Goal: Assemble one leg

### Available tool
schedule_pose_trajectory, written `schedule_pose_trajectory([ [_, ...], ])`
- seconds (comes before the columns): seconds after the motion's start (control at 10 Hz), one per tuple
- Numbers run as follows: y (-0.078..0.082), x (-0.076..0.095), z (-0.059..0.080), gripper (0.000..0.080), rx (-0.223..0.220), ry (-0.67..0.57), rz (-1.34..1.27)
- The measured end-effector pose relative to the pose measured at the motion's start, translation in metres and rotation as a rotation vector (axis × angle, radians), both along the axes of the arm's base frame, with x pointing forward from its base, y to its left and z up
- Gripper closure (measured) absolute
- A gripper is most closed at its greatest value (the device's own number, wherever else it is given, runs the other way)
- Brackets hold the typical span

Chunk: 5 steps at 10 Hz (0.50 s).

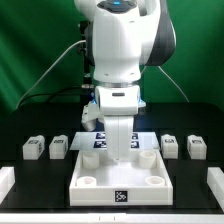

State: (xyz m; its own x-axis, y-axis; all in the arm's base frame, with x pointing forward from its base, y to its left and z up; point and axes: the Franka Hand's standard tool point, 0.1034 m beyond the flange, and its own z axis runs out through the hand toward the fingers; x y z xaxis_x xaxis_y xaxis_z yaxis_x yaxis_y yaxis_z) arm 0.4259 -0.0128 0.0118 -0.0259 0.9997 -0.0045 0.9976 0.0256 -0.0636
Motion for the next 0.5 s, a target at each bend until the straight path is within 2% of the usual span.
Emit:
schedule_pose_trajectory([
  [0.5, 0.0, 0.0008, 0.0003, 0.074, 0.0, -0.003, 0.0],
])
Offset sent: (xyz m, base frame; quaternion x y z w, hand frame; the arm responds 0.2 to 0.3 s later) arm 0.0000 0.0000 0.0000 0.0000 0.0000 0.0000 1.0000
